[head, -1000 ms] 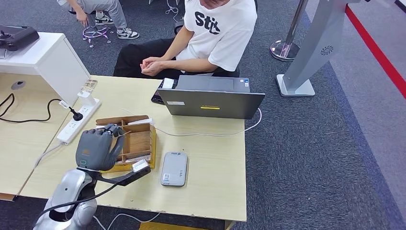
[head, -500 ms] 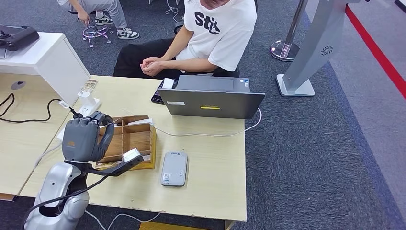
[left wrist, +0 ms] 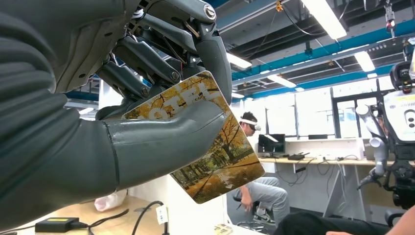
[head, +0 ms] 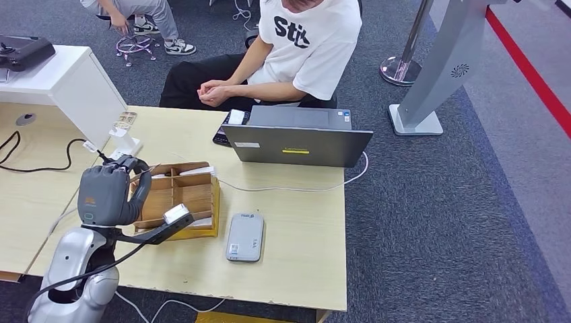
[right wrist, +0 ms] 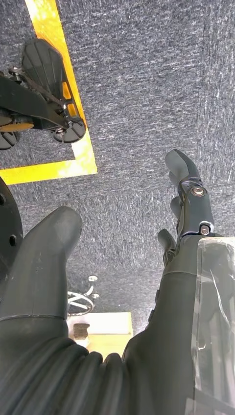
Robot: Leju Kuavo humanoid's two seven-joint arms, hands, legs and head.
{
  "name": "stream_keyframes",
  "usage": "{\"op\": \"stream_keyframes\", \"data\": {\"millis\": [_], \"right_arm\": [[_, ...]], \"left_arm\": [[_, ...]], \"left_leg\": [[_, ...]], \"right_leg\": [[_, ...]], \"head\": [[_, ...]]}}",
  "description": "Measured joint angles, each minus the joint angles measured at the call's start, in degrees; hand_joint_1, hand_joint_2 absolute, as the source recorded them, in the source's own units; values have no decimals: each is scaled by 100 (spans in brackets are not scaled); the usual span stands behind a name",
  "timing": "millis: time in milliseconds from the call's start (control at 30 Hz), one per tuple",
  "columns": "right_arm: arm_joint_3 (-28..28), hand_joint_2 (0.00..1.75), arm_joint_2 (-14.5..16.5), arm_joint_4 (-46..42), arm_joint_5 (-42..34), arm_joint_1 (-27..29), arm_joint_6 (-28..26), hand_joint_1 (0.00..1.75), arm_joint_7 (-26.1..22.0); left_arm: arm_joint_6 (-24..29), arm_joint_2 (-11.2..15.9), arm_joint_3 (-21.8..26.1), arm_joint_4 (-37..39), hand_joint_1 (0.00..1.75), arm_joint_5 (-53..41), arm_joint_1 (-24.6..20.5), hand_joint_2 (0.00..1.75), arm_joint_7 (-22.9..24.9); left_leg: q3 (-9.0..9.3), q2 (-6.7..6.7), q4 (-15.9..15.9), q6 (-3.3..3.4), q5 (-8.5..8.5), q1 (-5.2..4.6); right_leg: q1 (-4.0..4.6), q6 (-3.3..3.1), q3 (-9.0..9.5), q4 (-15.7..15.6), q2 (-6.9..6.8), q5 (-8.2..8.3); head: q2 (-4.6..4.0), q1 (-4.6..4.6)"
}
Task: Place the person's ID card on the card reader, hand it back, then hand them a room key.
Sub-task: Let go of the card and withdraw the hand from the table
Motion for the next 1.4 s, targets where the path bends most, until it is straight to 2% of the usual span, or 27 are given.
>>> {"op": "stream_keyframes", "data": {"millis": [1400], "right_arm": [[-77,175,0,0,102,-9,33,0,-36]], "left_arm": [[-153,0,79,194,175,83,-45,175,2]], "left_leg": [[-1,-1,0,0,0,0]], "right_leg": [[0,0,-3,0,0,0]], "head": [[0,1]]}}
